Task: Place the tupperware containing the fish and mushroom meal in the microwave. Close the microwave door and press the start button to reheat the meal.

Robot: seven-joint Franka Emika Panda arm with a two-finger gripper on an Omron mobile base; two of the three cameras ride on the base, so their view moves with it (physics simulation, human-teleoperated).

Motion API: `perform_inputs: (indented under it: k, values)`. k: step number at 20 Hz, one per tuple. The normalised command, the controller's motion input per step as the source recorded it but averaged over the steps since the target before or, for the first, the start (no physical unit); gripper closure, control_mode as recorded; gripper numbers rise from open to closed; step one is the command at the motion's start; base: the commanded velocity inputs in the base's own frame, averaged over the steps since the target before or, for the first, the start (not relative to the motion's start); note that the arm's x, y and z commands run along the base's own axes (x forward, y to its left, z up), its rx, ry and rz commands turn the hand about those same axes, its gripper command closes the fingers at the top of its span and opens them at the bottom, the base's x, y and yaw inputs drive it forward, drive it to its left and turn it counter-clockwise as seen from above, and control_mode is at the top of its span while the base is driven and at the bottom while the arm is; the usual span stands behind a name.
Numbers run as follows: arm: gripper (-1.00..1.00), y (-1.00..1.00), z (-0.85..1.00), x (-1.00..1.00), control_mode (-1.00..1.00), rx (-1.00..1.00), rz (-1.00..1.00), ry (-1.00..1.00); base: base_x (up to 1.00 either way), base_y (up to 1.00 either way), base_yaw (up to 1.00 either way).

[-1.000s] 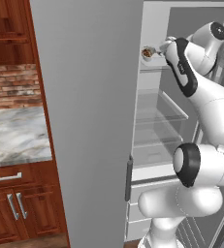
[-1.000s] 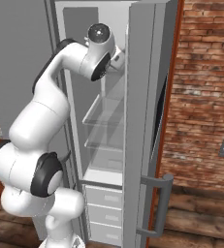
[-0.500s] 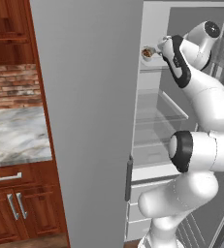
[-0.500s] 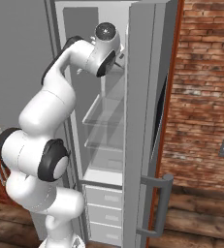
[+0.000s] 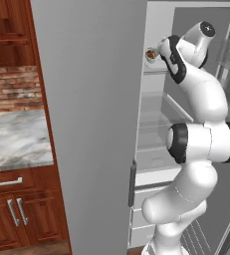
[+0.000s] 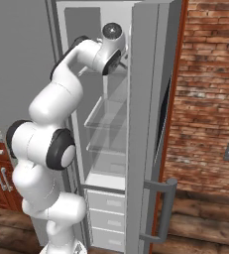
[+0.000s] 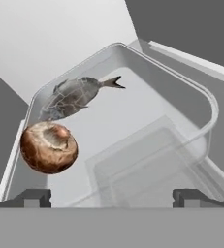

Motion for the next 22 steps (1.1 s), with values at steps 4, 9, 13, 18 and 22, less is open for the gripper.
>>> perform_inputs:
  k: [4,9,13,18,22]
  values:
    - [-1.0,-0.05,-0.1,0.36,-1.0,0.0,0.0,0.02,0.0,0.0,0.0]
    - [-1.0,-0.06,-0.08,0.31,-1.0,0.0,0.0,0.0,0.0,0.0,0.0]
    - [-1.0,-0.02,-0.2,0.15,-1.0,0.0,0.0,0.01,0.0,0.0,0.0]
    - [1.0,0.0,-0.32,0.12,-1.0,0.0,0.0,0.05,0.0,0.0,0.0]
    - [1.0,0.0,-0.32,0.11,-1.0,0.0,0.0,0.04,0.0,0.0,0.0]
